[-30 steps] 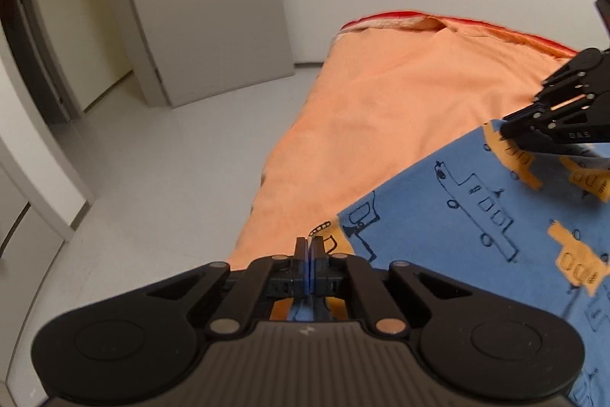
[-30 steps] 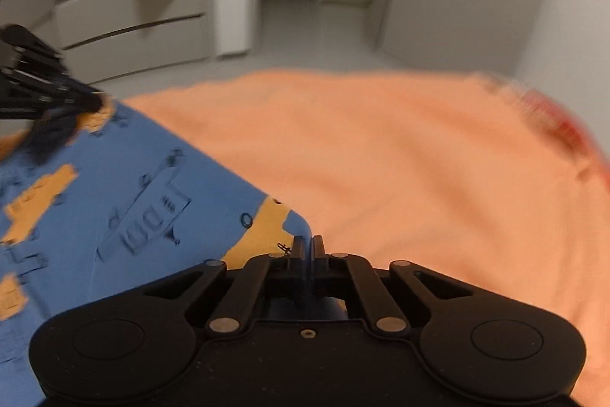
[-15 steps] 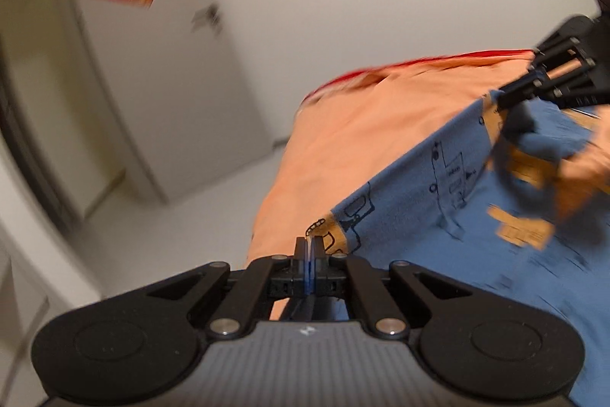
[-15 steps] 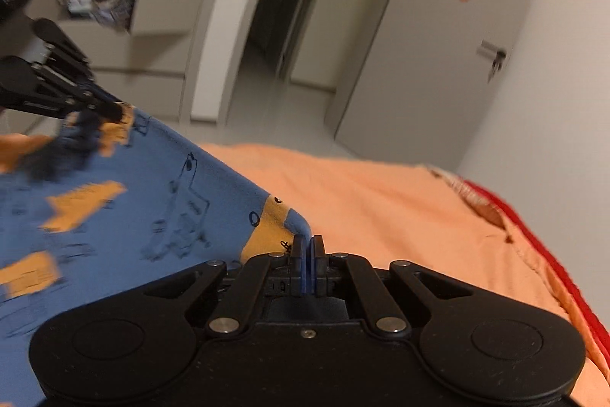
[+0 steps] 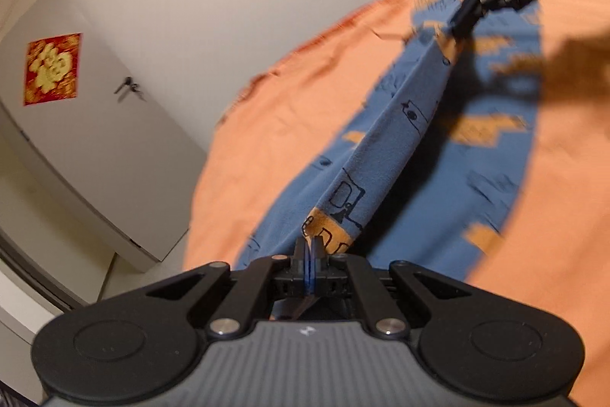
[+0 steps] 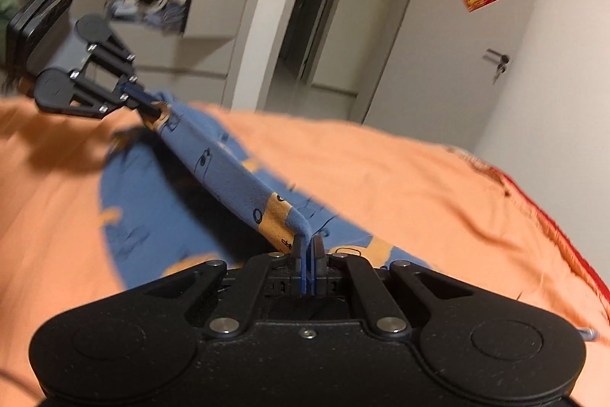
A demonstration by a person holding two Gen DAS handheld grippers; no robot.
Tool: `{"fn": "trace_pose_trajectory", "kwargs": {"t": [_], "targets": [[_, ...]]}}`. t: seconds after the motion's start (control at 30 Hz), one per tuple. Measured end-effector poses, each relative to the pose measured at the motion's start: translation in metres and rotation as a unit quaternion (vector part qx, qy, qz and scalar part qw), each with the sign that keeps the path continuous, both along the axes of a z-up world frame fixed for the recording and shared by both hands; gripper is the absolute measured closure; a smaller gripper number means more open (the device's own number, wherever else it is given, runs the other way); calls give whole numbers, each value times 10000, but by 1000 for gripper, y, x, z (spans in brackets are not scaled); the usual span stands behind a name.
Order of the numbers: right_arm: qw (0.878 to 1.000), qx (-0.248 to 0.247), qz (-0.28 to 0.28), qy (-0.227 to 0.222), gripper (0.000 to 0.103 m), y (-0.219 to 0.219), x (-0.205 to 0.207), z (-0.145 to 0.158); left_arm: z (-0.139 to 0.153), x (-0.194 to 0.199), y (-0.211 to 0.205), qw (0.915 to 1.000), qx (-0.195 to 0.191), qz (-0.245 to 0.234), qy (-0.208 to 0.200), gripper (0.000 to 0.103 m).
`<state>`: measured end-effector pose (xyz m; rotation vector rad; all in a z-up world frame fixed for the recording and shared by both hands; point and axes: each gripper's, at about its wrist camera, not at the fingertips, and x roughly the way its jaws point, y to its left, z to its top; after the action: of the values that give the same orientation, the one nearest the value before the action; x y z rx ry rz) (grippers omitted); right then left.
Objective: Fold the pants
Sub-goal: 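Lift the hems with both grippers and fold them over toward the waistband, then open both grippers to release the folded hems onto the pants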
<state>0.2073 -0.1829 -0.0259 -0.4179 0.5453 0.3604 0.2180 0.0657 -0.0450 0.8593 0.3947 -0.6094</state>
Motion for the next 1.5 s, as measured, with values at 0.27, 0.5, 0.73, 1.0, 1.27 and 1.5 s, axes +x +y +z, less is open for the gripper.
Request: {"fn": "trace_pose_trajectory", "kwargs": {"t": [0.27, 0.5, 0.73, 1.0, 1.27, 1.5], "targets": [[9994, -292, 35, 195, 103, 25, -37, -20, -17, -6, -8, 9998, 149, 102, 94, 103], [9990, -362, 8, 247, 103, 24, -36, -34, -29, -27, -5, 9992, 412, -11, 2, 100], [9983, -466, 76, 353, 102, 23, -45, -46, -24, -37, -3, 9991, 301, -72, 285, 63], [9974, -487, 2, 540, 76, 18, -54, -59, -5, -36, -32, 9928, -661, 236, 974, 23], [9922, 46, -1203, 321, 1, -62, -83, -19, 18, -8, -121, 9630, -2149, 707, 1466, 0], [9515, 1468, -2699, 181, 1, -157, -98, -12, 3, 0, -238, 9795, -1578, -112, 1248, 11]]}}
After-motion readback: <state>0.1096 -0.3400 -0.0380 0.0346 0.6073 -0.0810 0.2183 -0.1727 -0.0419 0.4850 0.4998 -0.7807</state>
